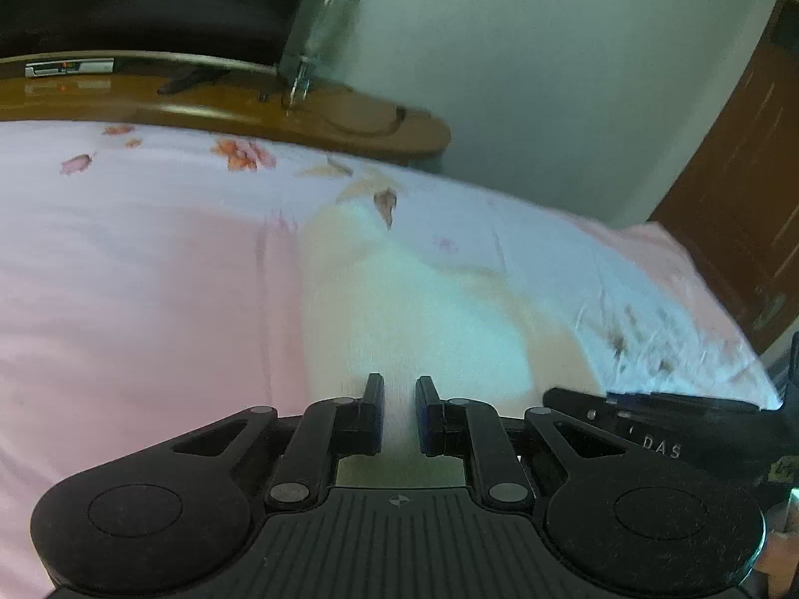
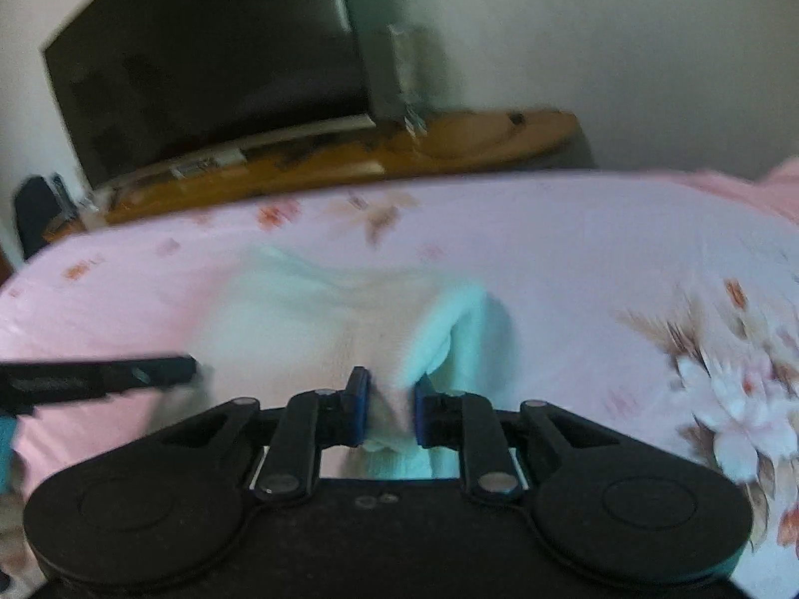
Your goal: Fold small clothes
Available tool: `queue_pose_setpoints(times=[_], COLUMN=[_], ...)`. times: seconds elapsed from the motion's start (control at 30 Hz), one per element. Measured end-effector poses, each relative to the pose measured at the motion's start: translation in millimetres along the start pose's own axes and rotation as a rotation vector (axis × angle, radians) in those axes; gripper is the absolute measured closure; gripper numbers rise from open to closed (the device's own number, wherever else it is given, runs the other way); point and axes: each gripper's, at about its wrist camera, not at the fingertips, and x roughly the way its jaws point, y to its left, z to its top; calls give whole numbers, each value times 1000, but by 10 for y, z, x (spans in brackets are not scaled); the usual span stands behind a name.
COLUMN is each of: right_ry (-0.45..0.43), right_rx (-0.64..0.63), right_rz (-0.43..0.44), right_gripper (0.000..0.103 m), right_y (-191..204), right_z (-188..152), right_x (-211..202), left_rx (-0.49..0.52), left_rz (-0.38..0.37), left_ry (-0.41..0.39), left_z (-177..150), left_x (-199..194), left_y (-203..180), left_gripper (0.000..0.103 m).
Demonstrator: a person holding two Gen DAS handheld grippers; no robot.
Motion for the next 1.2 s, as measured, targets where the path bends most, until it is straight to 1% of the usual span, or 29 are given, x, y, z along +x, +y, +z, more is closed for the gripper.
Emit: queue_pose_setpoints(times=[0.03, 0.07, 0.13, 0.2, 0.27, 0.33, 0.4, 0.47, 0.53, 0.6, 0.67, 0.73, 0.77, 0.8, 0.87, 0.97, 1.1, 1.2], right_ry=[2, -8, -32, -77, -113, -115, -89, -53, 3, -4, -3, -44, -61, -78, -96, -110, -91, -12], right_rx=[9, 33, 83, 92, 98, 69, 46, 22, -6, -13, 18, 65, 84, 97, 105, 106, 76, 63], right_rz=[4, 5, 10, 0, 29, 47, 65, 26, -21, -23, 2, 39, 44, 39, 17, 3, -39, -65], right_gripper=[78, 77, 73, 72, 71, 69, 69, 69, 71, 71, 71, 69, 68, 66, 62, 62, 64, 66], right_y=[-9, -22, -51, -46, -3, 138, 246, 289, 272, 264, 259, 213, 183, 159, 128, 96, 115, 100], right_z=[-14, -5, 30, 30, 10, 9, -18, -77, -187, -242, -169, -57, -4, 52, 192, 375, 463, 393], right_x=[21, -13, -144, -358, -525, -556, -473, -337, -187, -180, -219, -292, -309, -311, -243, -65, 202, 473], left_rx=[7, 10, 26, 33, 20, 22, 46, 68, 88, 77, 69, 101, 118, 132, 124, 101, 128, 133], left_rz=[6, 12, 20, 22, 29, 36, 53, 73, 79, 99, 121, 163, 179, 195, 212, 230, 255, 254], left_ry=[-3, -10, -34, -52, -44, -32, -7, 2, 5, 14, 21, 0, -11, -16, 0, 7, 28, 36], left_z=[0, 15, 83, 166, 234, 263, 239, 198, 166, 189, 245, 321, 356, 398, 483, 560, 584, 570], left_x=[-17, -49, -127, -146, -74, 43, 180, 270, 306, 279, 241, 201, 204, 223, 304, 417, 567, 650], left_y=[-10, -18, -45, -59, -71, -111, -166, -200, -229, -262, -299, -378, -401, -424, -409, -360, -382, -368], left_gripper=[90, 90, 90, 89, 89, 89, 89, 89, 90, 89, 89, 89, 89, 89, 89, 89, 89, 89])
